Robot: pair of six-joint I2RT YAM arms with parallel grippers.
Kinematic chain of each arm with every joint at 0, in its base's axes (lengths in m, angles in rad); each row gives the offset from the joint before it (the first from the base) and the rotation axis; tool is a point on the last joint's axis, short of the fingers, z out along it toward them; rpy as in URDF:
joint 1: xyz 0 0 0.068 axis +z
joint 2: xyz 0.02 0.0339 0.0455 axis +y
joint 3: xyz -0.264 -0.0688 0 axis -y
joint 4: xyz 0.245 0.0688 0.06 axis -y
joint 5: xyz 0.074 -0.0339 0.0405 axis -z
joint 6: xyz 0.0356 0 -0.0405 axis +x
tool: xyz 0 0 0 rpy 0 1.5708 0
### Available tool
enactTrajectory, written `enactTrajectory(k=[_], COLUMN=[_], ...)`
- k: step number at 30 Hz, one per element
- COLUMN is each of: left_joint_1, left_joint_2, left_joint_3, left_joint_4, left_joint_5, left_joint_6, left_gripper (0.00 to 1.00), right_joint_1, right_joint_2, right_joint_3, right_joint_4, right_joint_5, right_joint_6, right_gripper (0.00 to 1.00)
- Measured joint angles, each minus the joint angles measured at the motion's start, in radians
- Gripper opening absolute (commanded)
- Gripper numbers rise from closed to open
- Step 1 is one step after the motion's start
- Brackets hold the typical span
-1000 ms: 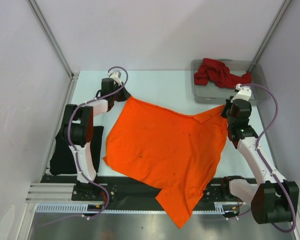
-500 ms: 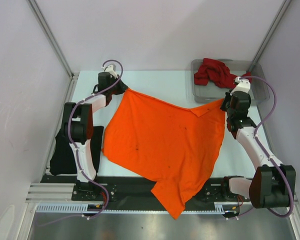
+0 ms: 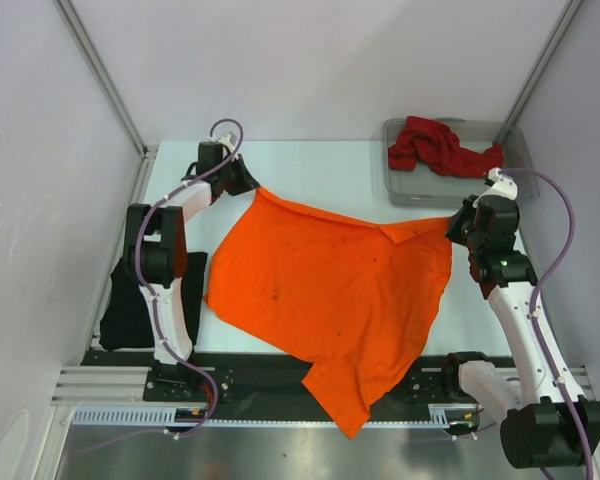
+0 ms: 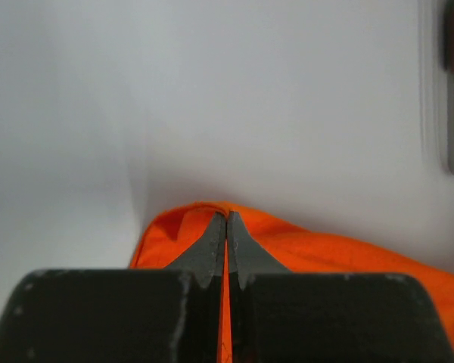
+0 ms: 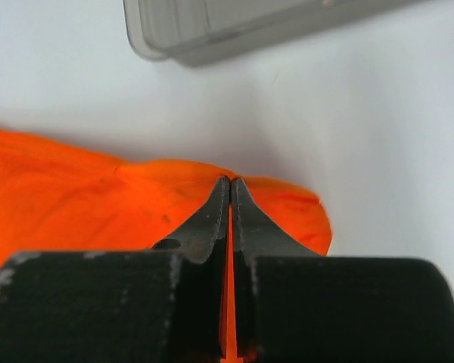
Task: Fold and stack the t-shirts
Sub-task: Fold the tshirt
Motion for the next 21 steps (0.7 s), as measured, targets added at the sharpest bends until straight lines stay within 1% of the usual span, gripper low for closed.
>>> enactTrajectory(k=[9,13,16,21], left_joint_1=[0.027,0.037,0.038,0.040], left_joint_2=[-0.015,-0.016,-0.017,-0.021], left_joint_3=[0.013,0.061,0.108,0.121], left_joint_4=[-0.281,-0.419,-0.511,-0.607], left_joint_5=[0.010,0.009,0.002,-0.025], left_joint_6=[0.021,0.047,0.072,0.109], left_gripper=[0.00,0.00,0.00,0.00], right_joint_1=[0.000,0.000,0.000,0.000], right_joint_2=[-0.030,-0.033,-0.049,-0.100], right_joint_3=[0.008,0.043,0.048,0.040], right_joint_4=[-0.303,-0.420,-0.472,-0.545], right_joint_5=[-0.102,-0.126,-0.149,-0.195], right_joint_6=[0.123,0.157,0.183,0.219], right_gripper=[0.00,0.00,0.00,0.00])
